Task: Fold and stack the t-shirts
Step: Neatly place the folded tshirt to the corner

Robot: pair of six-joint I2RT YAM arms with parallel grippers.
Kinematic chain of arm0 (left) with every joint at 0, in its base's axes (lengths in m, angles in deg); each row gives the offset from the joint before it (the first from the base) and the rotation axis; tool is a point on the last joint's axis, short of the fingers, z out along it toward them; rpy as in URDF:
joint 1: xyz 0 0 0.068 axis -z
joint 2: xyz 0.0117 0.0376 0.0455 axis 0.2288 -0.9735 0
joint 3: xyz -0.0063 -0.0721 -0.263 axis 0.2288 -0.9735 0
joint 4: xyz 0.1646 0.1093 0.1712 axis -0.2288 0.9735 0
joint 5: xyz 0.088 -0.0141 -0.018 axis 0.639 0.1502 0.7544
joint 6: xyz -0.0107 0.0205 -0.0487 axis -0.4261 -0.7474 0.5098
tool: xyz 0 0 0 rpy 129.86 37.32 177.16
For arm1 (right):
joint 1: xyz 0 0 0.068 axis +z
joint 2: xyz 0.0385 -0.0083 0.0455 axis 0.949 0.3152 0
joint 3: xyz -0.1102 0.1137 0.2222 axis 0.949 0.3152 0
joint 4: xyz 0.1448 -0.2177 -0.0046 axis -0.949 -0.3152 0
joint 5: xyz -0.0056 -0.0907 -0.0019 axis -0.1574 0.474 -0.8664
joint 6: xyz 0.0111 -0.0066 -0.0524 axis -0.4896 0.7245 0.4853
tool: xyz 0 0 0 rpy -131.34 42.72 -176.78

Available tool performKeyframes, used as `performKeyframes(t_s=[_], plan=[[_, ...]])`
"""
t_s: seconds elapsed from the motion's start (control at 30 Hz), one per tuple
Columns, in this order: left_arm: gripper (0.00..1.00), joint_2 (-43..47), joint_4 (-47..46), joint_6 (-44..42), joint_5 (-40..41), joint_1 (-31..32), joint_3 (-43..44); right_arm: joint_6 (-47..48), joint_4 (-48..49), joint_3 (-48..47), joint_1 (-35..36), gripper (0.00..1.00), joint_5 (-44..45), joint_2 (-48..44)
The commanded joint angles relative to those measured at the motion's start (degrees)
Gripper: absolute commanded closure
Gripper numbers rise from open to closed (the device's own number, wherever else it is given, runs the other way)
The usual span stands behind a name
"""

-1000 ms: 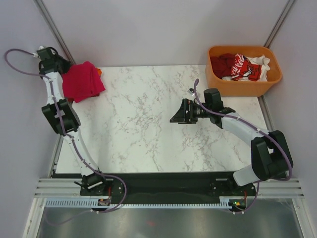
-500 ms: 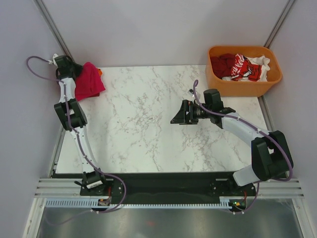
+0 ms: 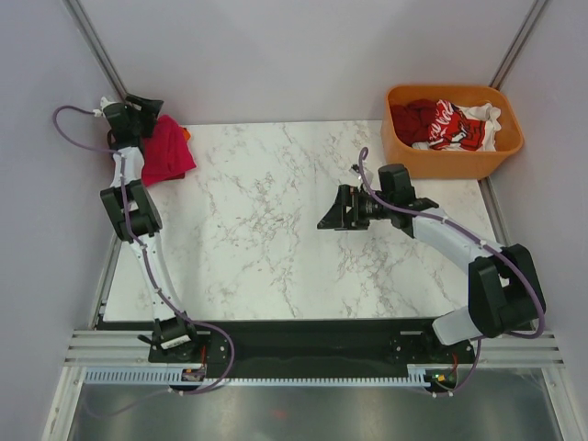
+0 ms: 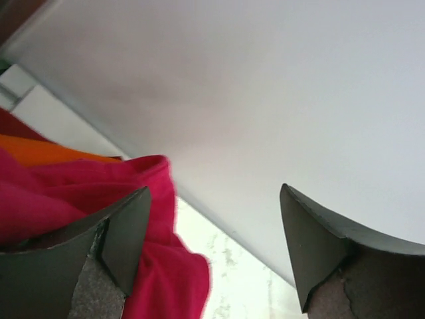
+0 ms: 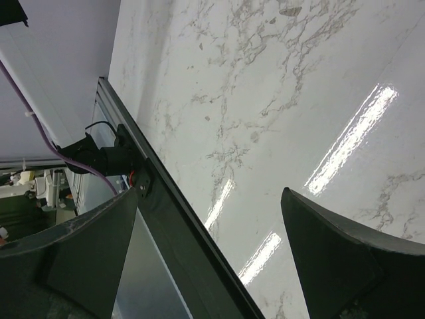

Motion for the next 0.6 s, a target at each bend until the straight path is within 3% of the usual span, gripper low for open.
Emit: performKeyframes(t_s=[0.0, 0.07, 0.27, 0.4, 0.57], plan=[[0.14, 7.9, -8.8, 6.5, -1.0, -0.2, 1.0, 0.9, 1.0, -2.9, 0.2, 0.02, 0.3, -4.4], [0.06, 8.8, -9.4, 7.5, -1.0, 0.7, 2.8, 0.3, 0.9, -2.8, 0.6, 0.02, 0.2, -6.1], [0.02, 11.1, -11.3, 13.5, -1.6, 2.0, 3.9, -0.3, 0.9, -1.9, 1.5, 0.02, 0.9, -10.1], [0.0, 16.2, -11.8, 12.9, 0.2, 2.7, -3.1, 0.2, 0.0, -1.2, 1.8, 0.02, 2.4, -12.0], [0.0, 23.9, -13.3, 14.9, -3.7, 3.8, -12.1, 2.6, -3.0, -0.8, 2.9, 0.02, 7.9, -16.0]])
